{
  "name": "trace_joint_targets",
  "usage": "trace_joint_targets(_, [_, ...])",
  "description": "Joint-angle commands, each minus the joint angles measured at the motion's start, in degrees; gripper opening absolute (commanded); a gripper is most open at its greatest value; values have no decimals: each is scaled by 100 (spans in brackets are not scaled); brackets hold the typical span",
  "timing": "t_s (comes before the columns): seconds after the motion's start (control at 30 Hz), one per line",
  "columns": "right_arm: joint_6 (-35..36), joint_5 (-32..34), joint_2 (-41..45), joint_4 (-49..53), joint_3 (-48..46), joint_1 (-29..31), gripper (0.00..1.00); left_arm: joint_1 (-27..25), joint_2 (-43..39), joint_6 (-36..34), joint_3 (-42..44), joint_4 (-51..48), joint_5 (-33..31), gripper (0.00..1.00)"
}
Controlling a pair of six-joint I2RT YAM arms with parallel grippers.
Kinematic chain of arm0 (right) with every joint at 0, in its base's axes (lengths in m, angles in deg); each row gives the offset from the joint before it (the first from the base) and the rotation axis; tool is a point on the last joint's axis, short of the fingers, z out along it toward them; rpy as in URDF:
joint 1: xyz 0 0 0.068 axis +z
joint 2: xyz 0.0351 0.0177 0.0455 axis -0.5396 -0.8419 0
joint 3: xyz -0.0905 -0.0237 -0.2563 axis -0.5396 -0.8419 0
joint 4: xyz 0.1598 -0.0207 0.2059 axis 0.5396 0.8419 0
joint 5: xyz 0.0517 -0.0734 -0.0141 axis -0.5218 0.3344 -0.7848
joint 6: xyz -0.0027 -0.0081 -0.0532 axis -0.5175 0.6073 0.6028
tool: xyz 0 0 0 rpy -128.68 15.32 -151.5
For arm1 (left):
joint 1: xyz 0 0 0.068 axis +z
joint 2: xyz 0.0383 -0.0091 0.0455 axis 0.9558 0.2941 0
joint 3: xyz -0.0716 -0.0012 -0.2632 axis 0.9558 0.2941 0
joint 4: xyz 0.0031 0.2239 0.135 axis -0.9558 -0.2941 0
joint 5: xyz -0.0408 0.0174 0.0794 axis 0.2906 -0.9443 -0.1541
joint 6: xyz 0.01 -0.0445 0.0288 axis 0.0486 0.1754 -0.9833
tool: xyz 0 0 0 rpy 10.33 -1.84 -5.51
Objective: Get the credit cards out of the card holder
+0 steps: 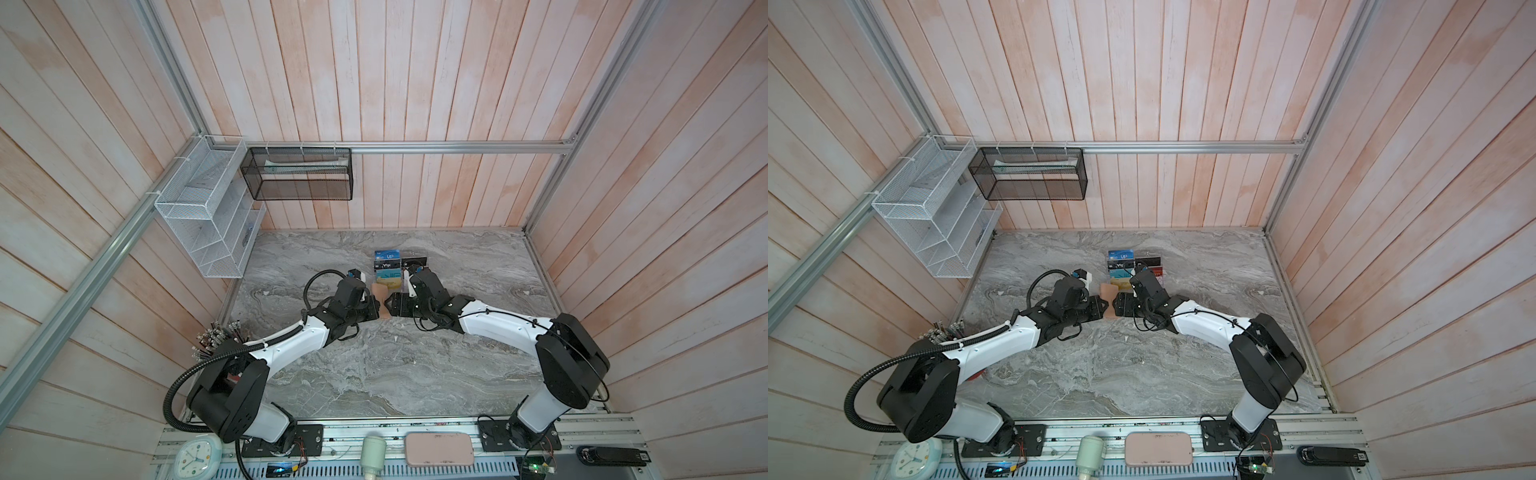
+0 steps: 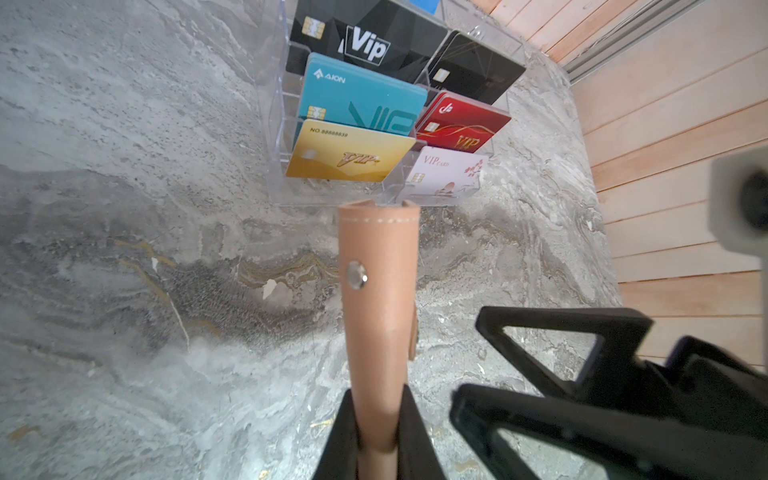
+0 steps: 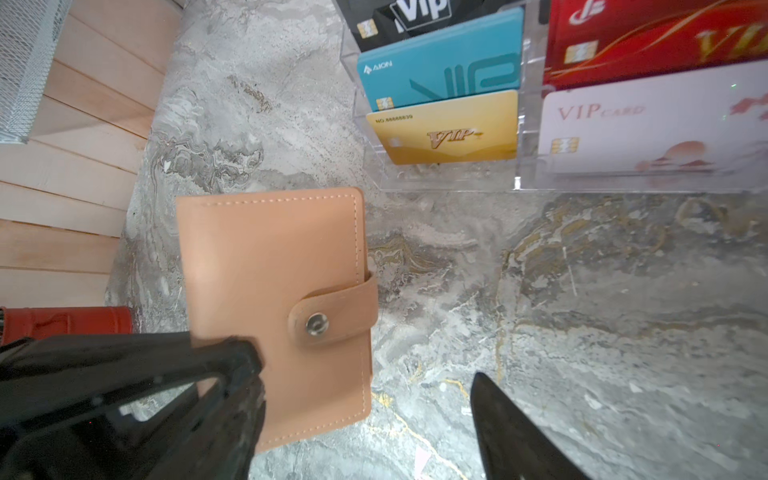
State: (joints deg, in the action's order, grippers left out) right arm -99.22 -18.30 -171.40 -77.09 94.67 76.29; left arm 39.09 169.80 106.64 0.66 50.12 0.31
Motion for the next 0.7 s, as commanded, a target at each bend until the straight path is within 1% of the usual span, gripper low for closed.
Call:
trace_joint_targets(0.0, [-25,-306,-122,-141,213,-49,75,-51,-178,20,105,223,86,0])
trace_joint_targets(0.17, [-63,-300,-231,-191,305,-55,72,-73,-240,19,151,193,85,0])
trace_joint_targets(0.27, [-62,-250,-306,-188,375,-57,69,-78,-291,35,185,193,66,0])
trace_joint_targets(0.4, [-70,-336,-441,-106,521,-57,59,-87,-345,49,213,208,22,0])
trace_joint_targets(0.67, [-132,-311,-504,-58,518,4,55,-83,-349,46,222,255,-23,0])
